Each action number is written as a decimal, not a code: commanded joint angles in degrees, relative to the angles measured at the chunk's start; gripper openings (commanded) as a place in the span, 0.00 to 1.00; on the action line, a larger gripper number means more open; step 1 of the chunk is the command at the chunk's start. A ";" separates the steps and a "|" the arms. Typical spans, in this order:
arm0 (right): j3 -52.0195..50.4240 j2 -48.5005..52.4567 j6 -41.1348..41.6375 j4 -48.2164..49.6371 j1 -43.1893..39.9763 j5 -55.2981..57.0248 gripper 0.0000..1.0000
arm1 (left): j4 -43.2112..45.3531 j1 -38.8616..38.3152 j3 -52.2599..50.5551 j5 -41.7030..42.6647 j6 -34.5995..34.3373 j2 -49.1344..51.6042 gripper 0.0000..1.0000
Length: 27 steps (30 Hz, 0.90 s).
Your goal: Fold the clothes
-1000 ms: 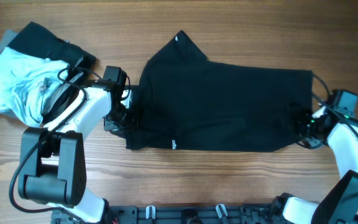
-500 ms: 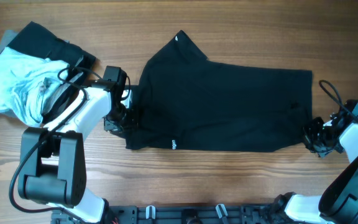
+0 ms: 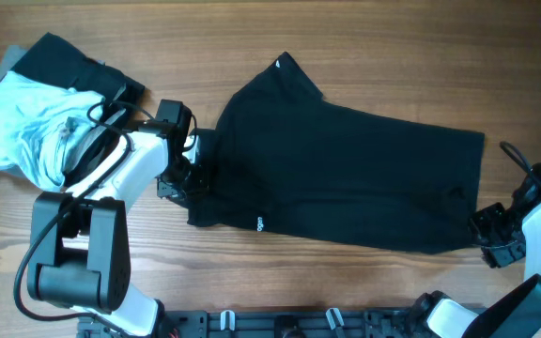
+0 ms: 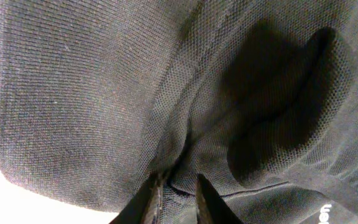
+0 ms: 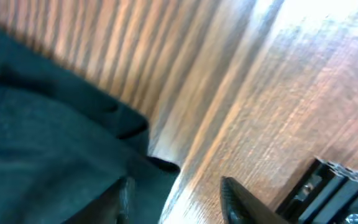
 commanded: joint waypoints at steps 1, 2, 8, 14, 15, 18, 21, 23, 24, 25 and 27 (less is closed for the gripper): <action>0.81 -0.79 2.56 0.52 -0.17 3.04 0.85 | 0.07 0.22 -0.17 -0.57 -0.33 0.11 0.25; 0.81 -0.79 1.79 1.99 -0.17 1.44 0.86 | -0.17 0.22 -0.15 -0.52 -0.33 0.11 0.26; 5.22 -1.99 -15.08 9.05 -0.17 -25.57 0.74 | -8.59 0.22 5.03 0.13 1.62 -0.66 0.04; 7.76 -3.69 -20.28 10.01 -0.04 -35.69 0.75 | -11.13 0.22 16.74 2.60 1.60 -4.52 0.13; 7.76 -3.67 -21.29 9.79 0.04 -35.67 0.75 | -8.26 0.22 17.20 4.15 1.60 -4.59 0.08; 7.76 -3.67 -21.53 9.33 0.04 -35.69 0.75 | 4.72 -0.92 17.18 8.61 4.48 -2.82 0.04; 7.76 -3.67 -21.51 8.24 0.04 -35.69 0.75 | 12.48 -2.91 17.18 8.61 8.90 1.55 0.04; 7.74 -3.67 -21.53 7.50 0.04 -35.67 0.75 | 16.15 -3.87 17.18 8.87 11.06 4.90 0.04; 7.72 -3.67 -21.55 7.45 0.04 -35.67 0.75 | 17.97 -4.26 17.18 9.46 12.72 6.82 0.04; 7.67 -3.67 -21.53 7.45 0.04 -35.67 0.75 | 19.17 -4.50 17.18 9.92 13.86 8.15 0.04; 7.65 -3.67 -21.57 7.41 0.04 -35.69 0.75 | 22.36 -4.83 17.18 10.05 15.15 11.91 0.04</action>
